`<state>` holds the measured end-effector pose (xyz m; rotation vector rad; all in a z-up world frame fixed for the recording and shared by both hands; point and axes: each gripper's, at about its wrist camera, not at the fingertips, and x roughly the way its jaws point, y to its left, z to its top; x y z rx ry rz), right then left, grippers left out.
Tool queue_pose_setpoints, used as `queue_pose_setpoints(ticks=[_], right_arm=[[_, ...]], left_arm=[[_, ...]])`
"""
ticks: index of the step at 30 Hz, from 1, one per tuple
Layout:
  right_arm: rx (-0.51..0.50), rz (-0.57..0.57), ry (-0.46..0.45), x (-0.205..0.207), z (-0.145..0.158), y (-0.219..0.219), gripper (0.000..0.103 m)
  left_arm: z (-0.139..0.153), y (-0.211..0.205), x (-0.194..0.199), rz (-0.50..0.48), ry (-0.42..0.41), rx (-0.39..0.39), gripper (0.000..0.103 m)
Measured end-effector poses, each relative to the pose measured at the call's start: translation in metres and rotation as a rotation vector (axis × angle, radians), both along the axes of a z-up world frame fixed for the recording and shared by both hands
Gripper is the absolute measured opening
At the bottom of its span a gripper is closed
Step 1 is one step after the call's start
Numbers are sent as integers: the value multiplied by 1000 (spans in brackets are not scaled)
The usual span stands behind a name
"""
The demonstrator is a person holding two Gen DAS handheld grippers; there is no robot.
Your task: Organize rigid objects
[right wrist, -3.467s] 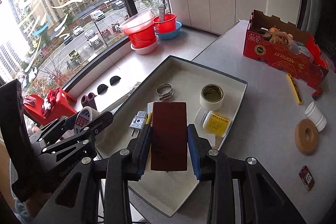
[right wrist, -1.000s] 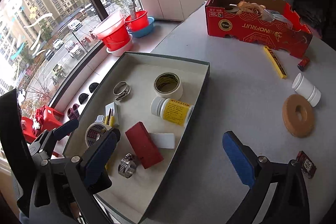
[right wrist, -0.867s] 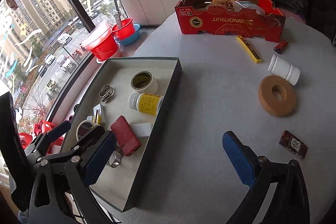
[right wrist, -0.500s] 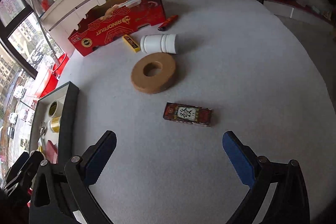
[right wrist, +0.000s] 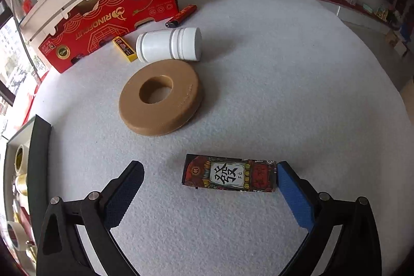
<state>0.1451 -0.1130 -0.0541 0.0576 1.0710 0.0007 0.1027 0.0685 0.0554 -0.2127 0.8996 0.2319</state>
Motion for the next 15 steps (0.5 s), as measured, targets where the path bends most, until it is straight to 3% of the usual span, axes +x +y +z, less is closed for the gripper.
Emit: queue_pose_setpoints(ticks=[1,2,3,8,15], right_arm=[[-29,14,-27,-5,1,-1,91],[-28,33,-53,-10,3,-5,74],[-12,56,-47,-13,3,-10,70],[29,99,-33,-31,4,-50,70],[64,79,-8,-52,6,-94,70]], left_arm=[[0,-3,4,-10,2,11,103],[-1,-8,8,-21,4,22,103],[-3,-14,13,-39,8,34,103],[-21,-61,46,-143,29,94,103],[-73,-135,106,-234,89,216,103]])
